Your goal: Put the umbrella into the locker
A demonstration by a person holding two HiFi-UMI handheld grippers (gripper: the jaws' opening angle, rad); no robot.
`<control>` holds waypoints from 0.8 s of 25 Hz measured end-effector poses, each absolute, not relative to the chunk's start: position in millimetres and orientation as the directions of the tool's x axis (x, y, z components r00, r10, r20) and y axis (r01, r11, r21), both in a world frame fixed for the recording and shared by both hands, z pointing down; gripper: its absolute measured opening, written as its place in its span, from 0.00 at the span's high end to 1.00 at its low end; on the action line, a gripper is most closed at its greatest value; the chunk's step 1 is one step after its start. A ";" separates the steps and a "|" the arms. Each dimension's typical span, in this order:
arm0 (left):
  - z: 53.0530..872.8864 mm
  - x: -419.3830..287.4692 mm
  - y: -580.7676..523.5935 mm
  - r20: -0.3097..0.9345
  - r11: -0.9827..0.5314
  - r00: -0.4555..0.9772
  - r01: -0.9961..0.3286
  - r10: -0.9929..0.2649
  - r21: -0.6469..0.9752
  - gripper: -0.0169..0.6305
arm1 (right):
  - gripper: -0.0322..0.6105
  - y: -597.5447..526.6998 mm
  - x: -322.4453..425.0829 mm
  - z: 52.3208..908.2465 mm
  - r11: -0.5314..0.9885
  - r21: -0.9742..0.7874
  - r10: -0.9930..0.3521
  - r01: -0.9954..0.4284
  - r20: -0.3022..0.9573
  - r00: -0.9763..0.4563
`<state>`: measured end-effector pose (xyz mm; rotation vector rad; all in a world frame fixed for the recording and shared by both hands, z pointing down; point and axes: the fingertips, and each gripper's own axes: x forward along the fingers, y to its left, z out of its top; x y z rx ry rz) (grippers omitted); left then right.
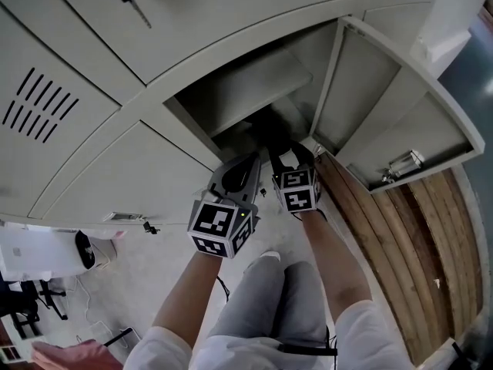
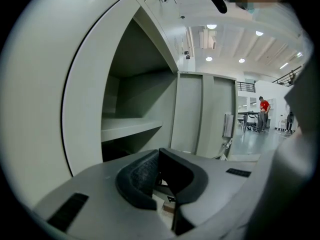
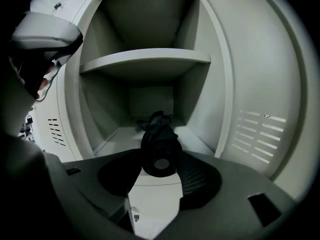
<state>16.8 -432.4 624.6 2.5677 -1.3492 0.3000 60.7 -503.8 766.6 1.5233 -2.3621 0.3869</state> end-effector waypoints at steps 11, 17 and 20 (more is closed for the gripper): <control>607.9 13.5 -430.1 0.333 -0.546 0.543 -0.832 -0.771 0.093 0.97 | 0.62 -518.5 65.1 773.5 0.374 -0.125 -0.769 -0.919 0.512 -0.383; 583.6 20.9 -415.4 0.372 -0.555 0.549 -0.826 -0.749 0.100 0.97 | 0.61 -501.3 72.6 736.3 0.366 -0.148 -0.748 -0.919 0.541 -0.385; 562.2 23.7 -405.3 0.385 -0.552 0.548 -0.826 -0.743 0.110 0.97 | 0.61 -485.5 73.9 696.0 0.400 -0.158 -0.736 -0.903 0.532 -0.419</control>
